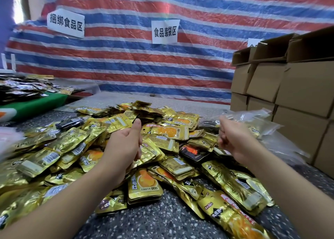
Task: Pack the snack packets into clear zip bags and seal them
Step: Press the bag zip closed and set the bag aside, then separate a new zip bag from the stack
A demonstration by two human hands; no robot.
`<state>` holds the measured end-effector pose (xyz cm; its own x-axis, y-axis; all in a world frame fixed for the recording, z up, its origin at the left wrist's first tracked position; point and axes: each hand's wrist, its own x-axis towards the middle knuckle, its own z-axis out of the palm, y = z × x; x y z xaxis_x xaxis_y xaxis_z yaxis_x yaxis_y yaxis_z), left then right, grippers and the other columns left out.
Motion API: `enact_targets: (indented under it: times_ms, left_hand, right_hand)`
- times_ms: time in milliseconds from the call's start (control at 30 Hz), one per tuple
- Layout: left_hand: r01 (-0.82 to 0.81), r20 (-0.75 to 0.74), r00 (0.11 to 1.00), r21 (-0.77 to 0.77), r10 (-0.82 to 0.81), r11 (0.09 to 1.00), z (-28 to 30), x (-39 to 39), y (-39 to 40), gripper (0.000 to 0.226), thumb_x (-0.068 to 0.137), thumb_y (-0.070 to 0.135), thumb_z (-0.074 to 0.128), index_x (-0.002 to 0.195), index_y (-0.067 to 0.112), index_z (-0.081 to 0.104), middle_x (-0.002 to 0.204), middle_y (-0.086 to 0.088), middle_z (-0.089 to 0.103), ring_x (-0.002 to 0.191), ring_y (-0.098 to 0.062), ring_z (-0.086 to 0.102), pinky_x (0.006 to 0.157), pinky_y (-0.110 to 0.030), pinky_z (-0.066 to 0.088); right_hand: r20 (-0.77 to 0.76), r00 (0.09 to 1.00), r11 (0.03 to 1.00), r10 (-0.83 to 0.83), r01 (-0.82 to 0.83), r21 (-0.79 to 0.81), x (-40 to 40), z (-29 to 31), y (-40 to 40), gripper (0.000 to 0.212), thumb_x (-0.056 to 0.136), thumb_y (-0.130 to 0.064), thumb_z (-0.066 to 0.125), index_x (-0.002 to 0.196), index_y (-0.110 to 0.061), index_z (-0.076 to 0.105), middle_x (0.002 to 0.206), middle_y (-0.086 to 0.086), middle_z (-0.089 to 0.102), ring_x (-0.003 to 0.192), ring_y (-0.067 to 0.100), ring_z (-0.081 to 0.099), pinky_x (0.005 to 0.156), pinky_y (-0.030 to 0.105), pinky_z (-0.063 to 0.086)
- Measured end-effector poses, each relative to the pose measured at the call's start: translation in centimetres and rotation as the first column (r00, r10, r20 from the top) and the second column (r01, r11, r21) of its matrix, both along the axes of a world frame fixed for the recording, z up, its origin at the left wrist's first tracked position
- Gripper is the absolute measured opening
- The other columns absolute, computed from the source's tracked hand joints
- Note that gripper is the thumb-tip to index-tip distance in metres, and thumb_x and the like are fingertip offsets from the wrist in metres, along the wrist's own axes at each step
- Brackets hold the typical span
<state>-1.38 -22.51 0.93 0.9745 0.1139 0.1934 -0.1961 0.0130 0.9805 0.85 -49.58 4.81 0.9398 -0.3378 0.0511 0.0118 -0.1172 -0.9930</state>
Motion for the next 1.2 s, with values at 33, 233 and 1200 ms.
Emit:
enact_targets:
  times_ms: [33, 233, 1200]
  left_hand:
    - [-0.001, -0.001, 1.000, 0.010, 0.001, 1.000, 0.1, -0.1, -0.1, 0.058, 0.099, 0.055, 0.042, 0.058, 0.013, 0.045, 0.042, -0.002, 0.044, 0.043, -0.017, 0.039, 0.053, -0.030, 0.033]
    - [0.032, 0.086, 0.996, 0.080, -0.039, 0.996, -0.1, -0.2, 0.1, 0.044, 0.102, 0.042, 0.044, 0.073, 0.009, 0.045, 0.055, -0.005, 0.040, 0.046, -0.016, 0.031, 0.046, -0.027, 0.025]
    - [-0.458, 0.247, 0.668, 0.880, 0.702, 0.126, 2.7, 3.7, 20.9, 0.035, 0.097, 0.026, 0.051, 0.109, -0.005, 0.062, 0.115, -0.030, 0.063, 0.105, -0.045, 0.059, 0.083, -0.042, 0.047]
  right_hand:
    - [0.002, 0.998, 0.998, 0.055, -0.055, -0.004, -0.8, -0.1, 0.8, 0.042, 0.103, -0.037, 0.046, 0.067, -0.016, 0.044, 0.046, -0.004, 0.042, 0.044, 0.014, 0.044, 0.042, 0.025, 0.039]
    - [0.026, 0.949, 0.949, 0.316, -0.315, -0.035, -4.7, 0.1, 5.9, 0.024, 0.101, -0.027, 0.054, 0.087, -0.009, 0.060, 0.063, 0.000, 0.055, 0.052, 0.009, 0.057, 0.048, 0.021, 0.046]
    - [0.073, 0.897, 0.899, 0.436, -0.429, -0.090, -6.7, -3.8, 9.3, 0.027, 0.102, -0.024, 0.052, 0.082, -0.008, 0.060, 0.054, -0.002, 0.054, 0.044, 0.011, 0.048, 0.042, 0.021, 0.037]
